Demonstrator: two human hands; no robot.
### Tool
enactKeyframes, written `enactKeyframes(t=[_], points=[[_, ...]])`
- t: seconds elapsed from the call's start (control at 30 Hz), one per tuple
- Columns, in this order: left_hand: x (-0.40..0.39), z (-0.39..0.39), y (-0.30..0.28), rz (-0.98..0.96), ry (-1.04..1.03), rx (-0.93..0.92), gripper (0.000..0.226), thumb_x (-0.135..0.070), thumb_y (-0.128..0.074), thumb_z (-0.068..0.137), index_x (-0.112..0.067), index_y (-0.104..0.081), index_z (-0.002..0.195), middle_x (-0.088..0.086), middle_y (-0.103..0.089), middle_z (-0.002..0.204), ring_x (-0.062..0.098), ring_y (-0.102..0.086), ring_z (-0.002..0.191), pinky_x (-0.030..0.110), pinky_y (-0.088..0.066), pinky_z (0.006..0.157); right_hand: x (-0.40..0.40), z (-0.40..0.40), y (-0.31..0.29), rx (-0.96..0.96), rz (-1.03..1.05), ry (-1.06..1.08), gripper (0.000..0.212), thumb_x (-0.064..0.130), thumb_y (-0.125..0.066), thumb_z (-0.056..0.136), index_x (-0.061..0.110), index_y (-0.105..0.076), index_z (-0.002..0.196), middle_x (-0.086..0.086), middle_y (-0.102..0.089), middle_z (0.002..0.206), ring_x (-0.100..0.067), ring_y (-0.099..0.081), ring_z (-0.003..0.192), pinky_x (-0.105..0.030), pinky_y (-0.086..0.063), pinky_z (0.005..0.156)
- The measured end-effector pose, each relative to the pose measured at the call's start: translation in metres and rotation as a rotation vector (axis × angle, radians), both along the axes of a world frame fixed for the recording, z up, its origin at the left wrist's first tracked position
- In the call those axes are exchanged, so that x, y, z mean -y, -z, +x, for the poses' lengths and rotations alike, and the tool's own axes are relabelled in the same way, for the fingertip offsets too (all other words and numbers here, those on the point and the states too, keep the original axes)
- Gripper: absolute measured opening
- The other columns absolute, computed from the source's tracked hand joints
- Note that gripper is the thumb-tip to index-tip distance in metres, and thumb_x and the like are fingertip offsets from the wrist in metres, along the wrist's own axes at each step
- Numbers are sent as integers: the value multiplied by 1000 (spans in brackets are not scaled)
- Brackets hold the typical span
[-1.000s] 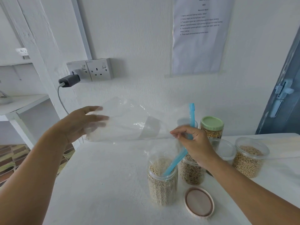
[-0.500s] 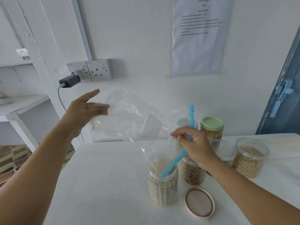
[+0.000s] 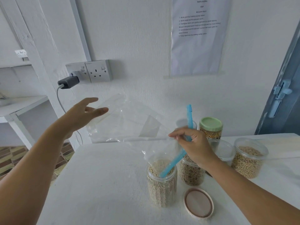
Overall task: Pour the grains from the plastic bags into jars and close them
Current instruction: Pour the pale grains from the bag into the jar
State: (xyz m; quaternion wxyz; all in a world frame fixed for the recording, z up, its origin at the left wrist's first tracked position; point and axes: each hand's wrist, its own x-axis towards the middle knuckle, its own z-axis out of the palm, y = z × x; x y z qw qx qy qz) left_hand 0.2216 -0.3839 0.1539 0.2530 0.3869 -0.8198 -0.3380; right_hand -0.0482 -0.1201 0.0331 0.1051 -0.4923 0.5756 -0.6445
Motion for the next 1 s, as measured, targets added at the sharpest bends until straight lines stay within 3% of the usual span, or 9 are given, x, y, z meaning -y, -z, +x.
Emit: enactKeyframes(t=[0.13, 0.2, 0.3, 0.37, 0.47, 0.57, 0.7, 0.87, 1.0], points=[[2, -18, -4, 110, 32, -21, 113, -85, -73, 67, -37, -30, 160, 7, -55, 149, 28, -58, 125, 49, -40, 115, -2, 2, -3, -51, 20, -31, 42, -12, -62, 93, 24, -83, 89, 8, -75, 96, -13, -67, 100, -16, -47, 94], [1, -31, -8, 167, 50, -47, 107, -78, -72, 74, -33, -29, 161, 8, -67, 136, 24, -69, 114, 40, -48, 106, -2, 3, -4, -50, 27, -37, 40, -12, -62, 93, 22, -83, 90, 8, -75, 96, -12, -67, 101, -16, -47, 95], [-1, -45, -13, 85, 67, 2, 83, -48, -73, 90, -27, -32, 160, 4, -77, 107, 18, -73, 99, 33, -47, 91, -3, 3, -5, -50, 29, -35, 41, -13, -61, 93, 21, -83, 90, 7, -75, 96, -13, -67, 102, -16, -47, 95], [-4, -50, -15, -40, 83, -12, 69, -26, -77, 94, -29, -41, 153, 5, -76, 98, 20, -70, 98, 30, -46, 86, -4, 1, -4, -53, 35, -25, 40, -12, -61, 93, 21, -83, 91, 8, -75, 97, -14, -66, 102, -16, -47, 95], [-6, -52, -15, -180, 119, -158, 56, -12, -75, 95, -32, -51, 141, 6, -72, 99, 19, -69, 99, 29, -51, 85, -3, 0, -3, -38, 28, 2, 40, -11, -62, 94, 23, -83, 91, 8, -74, 98, -14, -67, 102, -17, -48, 93], [-4, -49, -15, -216, 108, -280, 50, -15, -76, 94, -32, -55, 137, 4, -75, 98, 13, -72, 96, 29, -52, 88, -2, 0, -3, -13, 16, 7, 38, -11, -63, 93, 22, -83, 93, 6, -74, 98, -15, -67, 100, -19, -50, 93], [-2, -45, -16, -250, -9, -410, 35, -28, -80, 91, -17, -64, 120, 7, -73, 77, 9, -70, 66, 31, -52, 74, -2, 2, -7, 64, -20, -31, 34, -10, -65, 94, 20, -82, 95, 1, -77, 99, -18, -70, 100, -22, -53, 95], [-3, -41, -18, -178, -5, -466, 35, -23, -74, 97, -23, -59, 129, 0, -79, 91, 18, -78, 84, 40, -54, 94, 2, 4, -9, 236, -5, -64, 26, -2, -66, 97, 18, -81, 107, -4, -71, 121, -19, -74, 107, -29, -57, 99], [4, -30, -13, -17, -82, -526, 43, -19, -75, 96, -17, -57, 134, 5, -79, 94, 23, -79, 82, 43, -57, 100, 2, 6, -8, 456, 49, -99, 29, -5, -61, 99, 14, -80, 109, -13, -66, 128, -24, -74, 108, -38, -61, 93]])
